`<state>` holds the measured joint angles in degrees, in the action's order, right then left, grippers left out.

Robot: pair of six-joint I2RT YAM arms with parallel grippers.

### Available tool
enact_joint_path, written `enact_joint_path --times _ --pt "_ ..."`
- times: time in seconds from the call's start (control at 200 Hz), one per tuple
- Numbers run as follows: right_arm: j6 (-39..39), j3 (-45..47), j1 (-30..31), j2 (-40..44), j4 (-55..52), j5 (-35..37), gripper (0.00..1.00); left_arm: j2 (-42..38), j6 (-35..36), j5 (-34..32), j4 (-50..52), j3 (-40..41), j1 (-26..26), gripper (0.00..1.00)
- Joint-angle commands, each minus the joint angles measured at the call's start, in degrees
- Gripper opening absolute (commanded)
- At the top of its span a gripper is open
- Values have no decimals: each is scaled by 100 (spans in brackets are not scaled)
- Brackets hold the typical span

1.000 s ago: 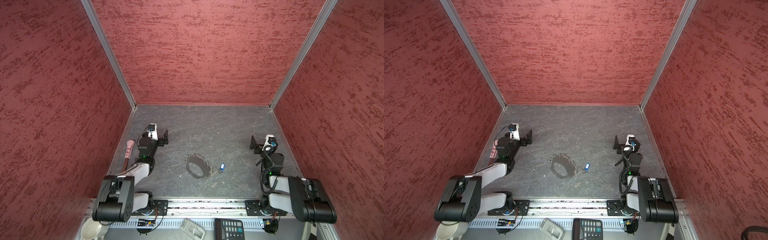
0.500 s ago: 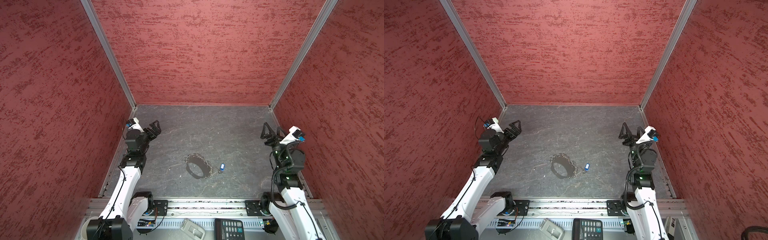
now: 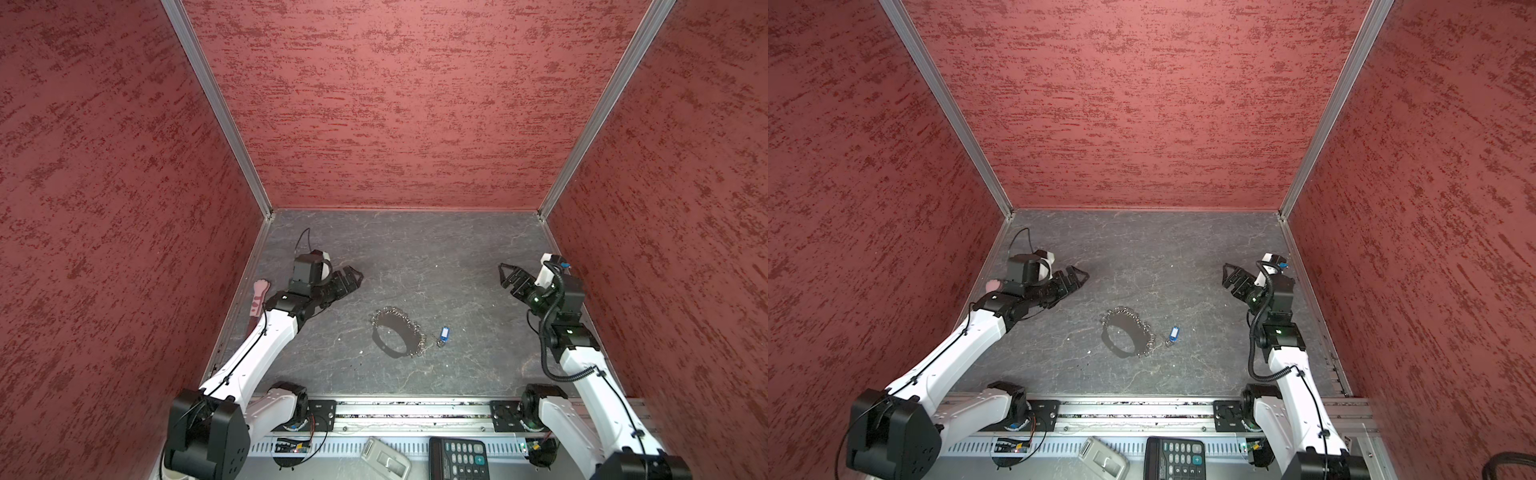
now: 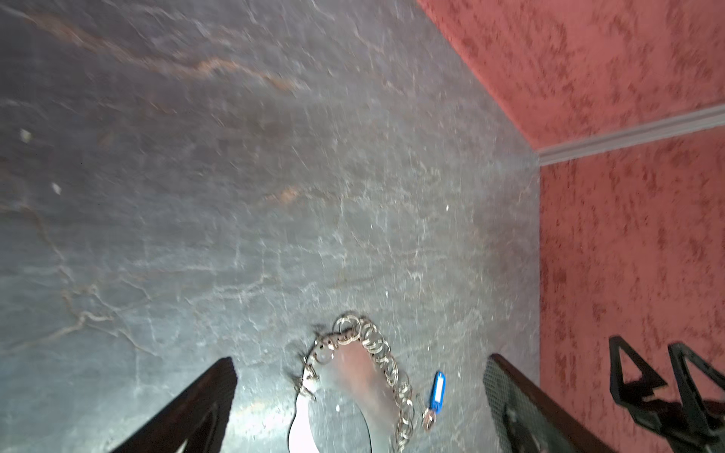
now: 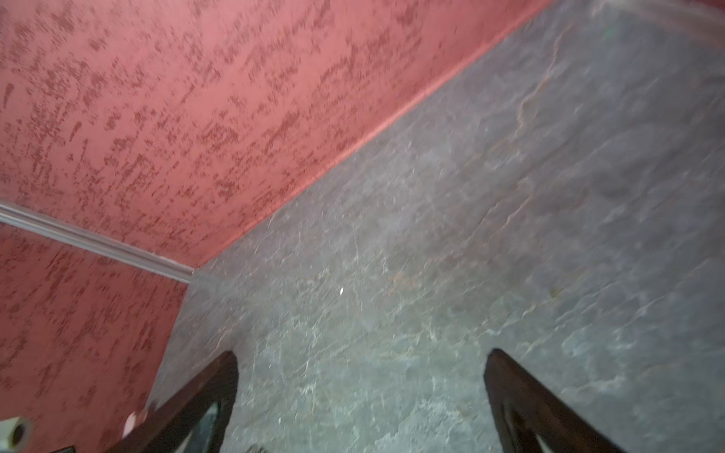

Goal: Attach keys to a key ring
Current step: Move the keyring to the center of the table.

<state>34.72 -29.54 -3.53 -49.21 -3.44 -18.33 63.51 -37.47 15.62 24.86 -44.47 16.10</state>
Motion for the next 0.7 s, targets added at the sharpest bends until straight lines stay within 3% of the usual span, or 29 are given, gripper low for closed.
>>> enact_joint_path --times 0.0,0.326,0.461,0.696 --pt "418 97 155 -194 -103 -566 99 189 -15 -436 912 -189 628 100" --pt "597 260 1144 -728 104 -135 99 1237 -631 -677 1233 -685 2929 99" --pt "645 221 1665 -1046 257 101 97 1895 -710 -549 910 -818 3261 100" --pt "761 285 2063 -1347 536 242 95 2598 -806 -505 548 -896 3287 98"
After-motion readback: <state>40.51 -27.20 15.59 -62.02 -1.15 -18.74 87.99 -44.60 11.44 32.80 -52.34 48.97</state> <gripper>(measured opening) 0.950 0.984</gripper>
